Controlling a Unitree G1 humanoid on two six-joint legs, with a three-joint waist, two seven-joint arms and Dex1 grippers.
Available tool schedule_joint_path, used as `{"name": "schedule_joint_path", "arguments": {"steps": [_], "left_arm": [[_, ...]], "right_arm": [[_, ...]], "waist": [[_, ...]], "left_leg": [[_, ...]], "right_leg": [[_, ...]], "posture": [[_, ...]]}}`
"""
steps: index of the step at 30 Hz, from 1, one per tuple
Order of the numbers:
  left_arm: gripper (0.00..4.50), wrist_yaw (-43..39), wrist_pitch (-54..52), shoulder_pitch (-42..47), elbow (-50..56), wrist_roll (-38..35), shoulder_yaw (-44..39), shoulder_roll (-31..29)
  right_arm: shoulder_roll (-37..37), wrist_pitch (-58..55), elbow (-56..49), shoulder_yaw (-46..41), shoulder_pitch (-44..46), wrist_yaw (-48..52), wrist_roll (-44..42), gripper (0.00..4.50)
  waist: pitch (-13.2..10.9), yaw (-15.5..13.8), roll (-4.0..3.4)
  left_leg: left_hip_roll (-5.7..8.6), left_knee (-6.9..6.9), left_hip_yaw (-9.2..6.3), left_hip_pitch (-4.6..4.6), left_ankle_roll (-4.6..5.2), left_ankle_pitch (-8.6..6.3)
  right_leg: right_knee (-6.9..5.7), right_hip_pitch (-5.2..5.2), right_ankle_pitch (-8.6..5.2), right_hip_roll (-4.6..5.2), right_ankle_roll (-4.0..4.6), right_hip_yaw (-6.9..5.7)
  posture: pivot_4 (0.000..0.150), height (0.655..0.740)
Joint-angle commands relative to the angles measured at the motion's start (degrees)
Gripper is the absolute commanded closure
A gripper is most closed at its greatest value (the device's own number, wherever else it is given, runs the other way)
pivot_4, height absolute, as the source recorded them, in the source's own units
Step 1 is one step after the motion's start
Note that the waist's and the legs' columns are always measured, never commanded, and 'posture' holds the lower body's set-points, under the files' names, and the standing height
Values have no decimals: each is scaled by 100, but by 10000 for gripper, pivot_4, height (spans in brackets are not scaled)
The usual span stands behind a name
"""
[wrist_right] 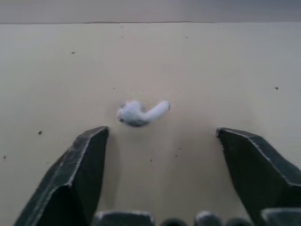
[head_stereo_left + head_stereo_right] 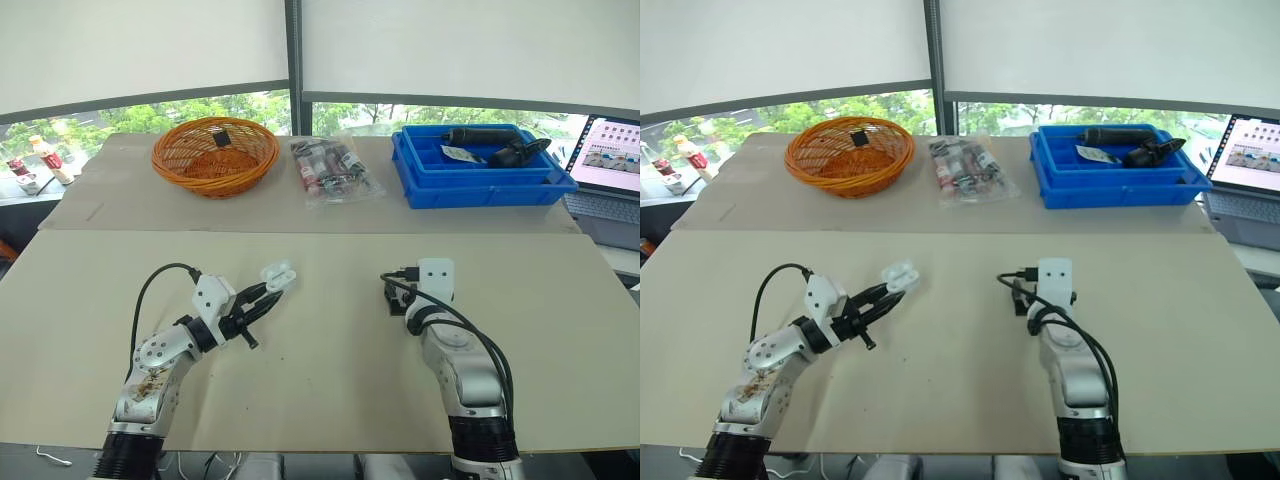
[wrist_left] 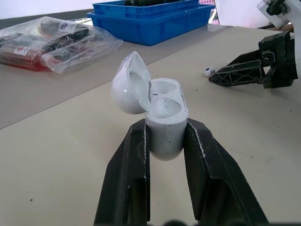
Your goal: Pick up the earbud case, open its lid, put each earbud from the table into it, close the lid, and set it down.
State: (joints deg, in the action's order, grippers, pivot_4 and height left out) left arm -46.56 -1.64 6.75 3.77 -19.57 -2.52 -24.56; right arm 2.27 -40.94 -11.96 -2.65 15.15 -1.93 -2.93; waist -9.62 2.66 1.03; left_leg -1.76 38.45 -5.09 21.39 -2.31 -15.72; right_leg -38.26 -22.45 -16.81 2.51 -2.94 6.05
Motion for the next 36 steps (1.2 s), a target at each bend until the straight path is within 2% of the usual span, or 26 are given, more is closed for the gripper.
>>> {"name": "schedule_joint_path", "arguments": {"steps": [1, 4, 11, 14, 15, 18, 19, 21, 24, 36], "left_arm": [[39928, 22, 97, 6, 132, -4, -36, -20], [39928, 26, 92, -15, 157, 2, -23, -25], [39928, 21, 109, -60, 181, 15, -26, -54], [39928, 40, 110, -56, 196, 26, -20, -53], [39928, 46, 106, -52, 201, 29, -15, -51], [39928, 48, 86, -25, 202, 32, 5, -47], [39928, 47, 83, -12, 194, 35, 15, -44], [39928, 34, 89, 18, 164, 44, 37, -39], [39928, 3, 94, 82, 110, 50, 78, -34], [39928, -71, 149, 188, -40, 57, 142, -37]], "right_arm": [[-3, -86, 35, 165, -56, 82, 14, 18633], [179, 75, -79, 284, 8, 193, 140, 19068], [482, -263, -1018, 190, -19, 659, -151, 19068], [1030, -360, -1516, 130, -93, 1184, -297, 19068], [1373, -295, -1585, 159, -114, 1482, -306, 13610], [2383, 84, -1406, 299, -95, 2802, -672, 4438], [2799, 498, -1261, 459, -80, 3369, -679, 606], [3376, 1267, -888, 679, -6, 4120, -587, 0], [3766, 2454, 168, 871, 385, 4508, -211, 0], [3387, 4013, 3848, 1393, 2346, 5268, 382, 0]], "waist": [[1, 7, 1], [1, 27, 1], [-1, 60, -1], [-1, 38, -2], [-1, 28, -2], [-2, -1, 0], [-3, -1, 0], [-3, 9, 1], [-5, 35, 4], [-8, 6, 4]], "left_leg": [[0, 0, 0, 0, 0, 0], [-1, -6, 0, -4, 0, 0], [0, -12, 1, 3, 0, 0], [2, -12, 0, 8, 0, 0], [2, -11, 0, 9, 0, 0], [3, -10, 1, 7, 0, 0], [3, -10, 1, 5, 0, 0], [2, -11, 1, 1, 0, 0], [1, -12, 3, -7, 1, 0], [2, -12, 5, -5, 0, 0]], "right_leg": [[0, 0, 0, 0, 0, 0], [0, 0, 0, -1, 0, 0], [4, -8, 0, 0, 1, 0], [8, -9, 0, 3, 0, 0], [11, -9, 0, 3, 0, -1], [17, -3, 0, 4, 0, -2], [18, 0, 0, 3, 0, -3], [19, 4, -1, 2, 0, -4], [20, 10, -1, 0, 0, -3], [19, 7, 1, 4, 2, 0]], "posture": [[1500, 7136], [1500, 7136], [1500, 7136], [1500, 7136], [1500, 7136], [1500, 7136], [1500, 7136], [1500, 7136], [1500, 7136], [1500, 7136]]}}
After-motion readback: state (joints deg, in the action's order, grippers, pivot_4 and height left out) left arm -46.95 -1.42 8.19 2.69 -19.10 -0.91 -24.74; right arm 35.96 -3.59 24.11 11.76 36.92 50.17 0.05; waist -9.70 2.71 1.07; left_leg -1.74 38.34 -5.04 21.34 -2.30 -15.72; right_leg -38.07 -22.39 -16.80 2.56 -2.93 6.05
